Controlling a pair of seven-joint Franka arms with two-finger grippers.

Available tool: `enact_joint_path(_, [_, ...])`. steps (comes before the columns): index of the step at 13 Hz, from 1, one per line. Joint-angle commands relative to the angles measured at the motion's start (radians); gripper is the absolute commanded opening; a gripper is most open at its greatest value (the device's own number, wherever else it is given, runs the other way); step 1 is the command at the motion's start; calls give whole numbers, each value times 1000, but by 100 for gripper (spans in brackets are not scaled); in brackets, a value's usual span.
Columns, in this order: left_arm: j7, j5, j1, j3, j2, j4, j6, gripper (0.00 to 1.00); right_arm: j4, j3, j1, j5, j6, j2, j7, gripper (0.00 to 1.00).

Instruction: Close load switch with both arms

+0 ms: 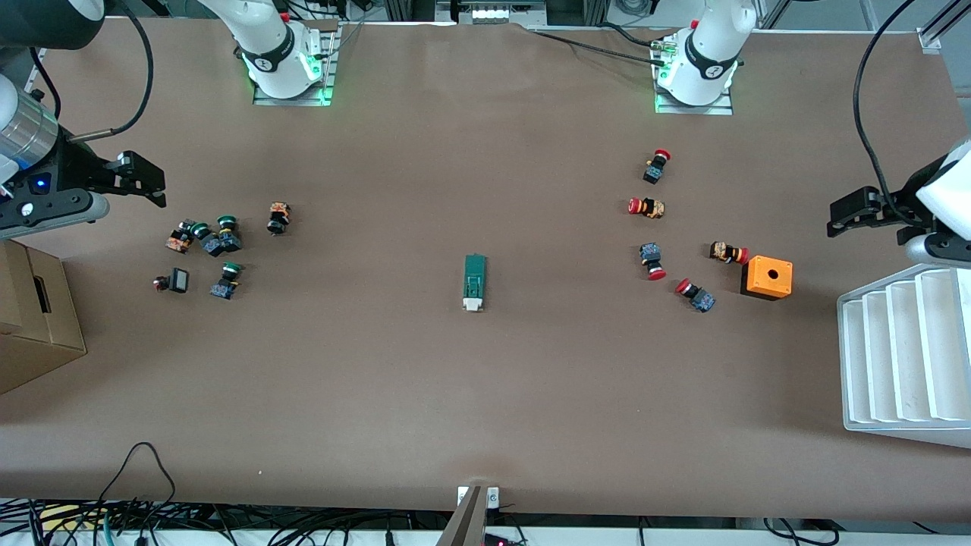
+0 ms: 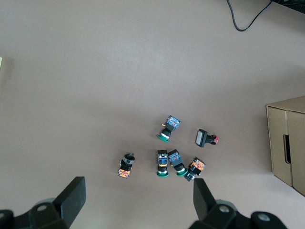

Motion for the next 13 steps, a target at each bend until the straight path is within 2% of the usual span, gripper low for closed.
enact_joint_path(1, [18,-17,17,-14,-54,-49,-6,100,11,2,1,-3,3,4,14,100])
enact_joint_path(4, [15,-17,20,-15,-89,-70,-3,100,11,-4,-3,30,2,2,14,100])
enact_joint_path(9, [55,-22,105,-32,-118,-70,-23,100,11,-4,-5,33,2,2,14,100])
enact_joint_path(13, [37,-25,103,-35,-132,-70,-43,100,11,-4,-5,33,2,1,14,100])
